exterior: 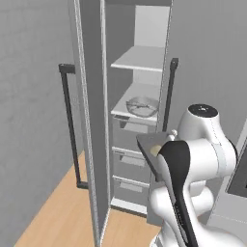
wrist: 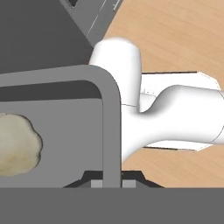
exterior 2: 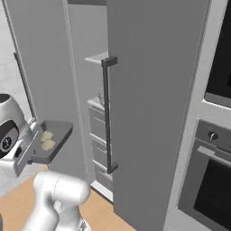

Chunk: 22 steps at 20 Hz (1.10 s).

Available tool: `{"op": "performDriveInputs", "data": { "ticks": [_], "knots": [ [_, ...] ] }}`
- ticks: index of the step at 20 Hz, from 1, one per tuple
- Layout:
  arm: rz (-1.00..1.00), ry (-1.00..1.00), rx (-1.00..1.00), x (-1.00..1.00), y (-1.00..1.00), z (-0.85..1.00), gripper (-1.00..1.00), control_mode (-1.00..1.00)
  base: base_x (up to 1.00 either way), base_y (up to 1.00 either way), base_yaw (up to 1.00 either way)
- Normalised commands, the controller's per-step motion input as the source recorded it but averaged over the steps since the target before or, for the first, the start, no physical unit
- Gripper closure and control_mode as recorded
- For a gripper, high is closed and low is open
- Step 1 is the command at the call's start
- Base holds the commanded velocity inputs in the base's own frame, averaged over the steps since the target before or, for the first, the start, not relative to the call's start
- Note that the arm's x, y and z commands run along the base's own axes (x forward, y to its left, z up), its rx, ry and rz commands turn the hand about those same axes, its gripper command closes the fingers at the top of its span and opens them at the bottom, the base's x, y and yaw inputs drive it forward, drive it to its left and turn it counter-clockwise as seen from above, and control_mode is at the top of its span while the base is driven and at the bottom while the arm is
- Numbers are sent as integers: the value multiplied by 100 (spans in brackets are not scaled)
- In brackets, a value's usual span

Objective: Take the meat container that has the fish and place it on the second highest rack of the freezer. Then take the vegetable container that has the garlics and place it on the highest rack of the freezer.

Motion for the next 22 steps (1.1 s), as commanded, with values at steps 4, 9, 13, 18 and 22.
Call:
{"op": "performDriveInputs", "data": {
  "ticks": [4, 9, 13, 18, 22],
  "knots": [
    [0, 0, 0, 0, 0, 0, 100, 100, 31, 12, -35],
    [0, 0, 0, 0, 0, 0, 100, 100, 10, 1, -34],
    [0, 0, 0, 0, 0, 0, 100, 100, 17, 22, -1],
    [0, 0, 0, 0, 0, 0, 100, 100, 56, 43, -12],
    [0, 0, 0, 0, 0, 0, 100, 100, 71, 30, -15]
  ]
}}
